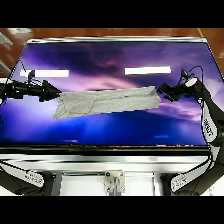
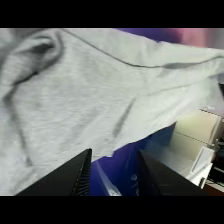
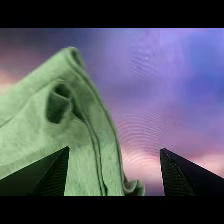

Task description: Fold the shirts.

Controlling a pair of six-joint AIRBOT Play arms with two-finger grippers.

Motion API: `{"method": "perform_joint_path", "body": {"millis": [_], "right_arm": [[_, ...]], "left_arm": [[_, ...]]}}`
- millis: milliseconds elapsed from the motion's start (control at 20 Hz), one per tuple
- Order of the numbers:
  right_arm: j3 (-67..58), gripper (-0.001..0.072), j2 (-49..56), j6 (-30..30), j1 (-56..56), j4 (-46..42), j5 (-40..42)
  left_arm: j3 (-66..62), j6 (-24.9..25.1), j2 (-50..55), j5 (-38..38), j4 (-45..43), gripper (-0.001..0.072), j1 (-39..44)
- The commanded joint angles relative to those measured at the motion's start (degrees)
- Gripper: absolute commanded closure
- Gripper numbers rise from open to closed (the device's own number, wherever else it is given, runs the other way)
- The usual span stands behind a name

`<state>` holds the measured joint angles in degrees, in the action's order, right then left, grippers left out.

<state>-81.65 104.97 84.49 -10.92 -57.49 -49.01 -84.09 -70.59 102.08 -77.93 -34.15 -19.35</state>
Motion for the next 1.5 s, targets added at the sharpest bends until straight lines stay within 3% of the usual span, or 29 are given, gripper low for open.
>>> {"method": "perform_joint_path", "body": {"millis": [0,150,250,300,400,450,500,550,600,850,1100,1300,1450], "right_arm": [[-0.1,0.0017,2.5,0.8,-1.3,5.5,-3.7],[-0.1,0.0026,5.5,-0.9,1.4,11.1,-3.7],[-0.2,0.0125,5.9,-1.4,3.0,11.5,-2.4],[-0.2,0.0255,5.9,-1.4,3.3,12.0,-1.5],[-0.2,0.0595,5.6,-1.4,3.3,13.6,-1.4],[-0.2,0.0653,5.0,-1.8,3.1,13.6,-1.9],[-0.2,0.0654,3.8,-3.9,3.1,13.5,-2.7],[-0.2,0.0654,2.2,-5.6,3.1,13.0,-3.4],[-0.2,0.0655,0.2,-6.0,3.1,12.6,-4.2],[-0.2,0.0655,-14.6,-6.9,3.2,12.0,-12.5],[-0.2,0.0655,-29.5,-2.8,3.4,11.9,-21.4],[-0.2,0.0655,-39.2,1.5,3.4,11.9,-23.7],[-0.2,0.0655,-43.4,3.8,3.4,12.0,-25.1]], "left_arm": [[-0.6,1.1,-1.7,-2.1,3.5,0.0340,0.5],[-0.8,2.5,-2.6,-2.1,6.2,0.0342,1.8],[-0.8,4.0,-2.7,-2.1,10.2,0.0346,2.8],[-0.8,4.5,-2.7,-2.1,12.0,0.0395,3.5],[-0.8,5.4,-2.7,-2.0,14.1,0.0411,4.8],[-0.8,5.4,-2.7,-2.0,14.1,0.0413,5.6],[-0.8,5.5,-2.6,-2.0,14.1,0.0505,6.6],[-0.8,6.2,-2.6,-1.9,14.1,0.0650,7.7],[-0.7,7.4,-2.6,-1.2,13.9,0.0676,9.4],[3.3,5.9,-2.6,13.7,10.6,0.0677,23.6],[8.5,3.7,-2.0,28.3,11.0,0.0676,39.4],[8.5,3.7,-0.4,35.3,16.1,0.0675,47.5],[8.4,3.7,2.3,40.3,25.8,0.0675,51.7]]}}
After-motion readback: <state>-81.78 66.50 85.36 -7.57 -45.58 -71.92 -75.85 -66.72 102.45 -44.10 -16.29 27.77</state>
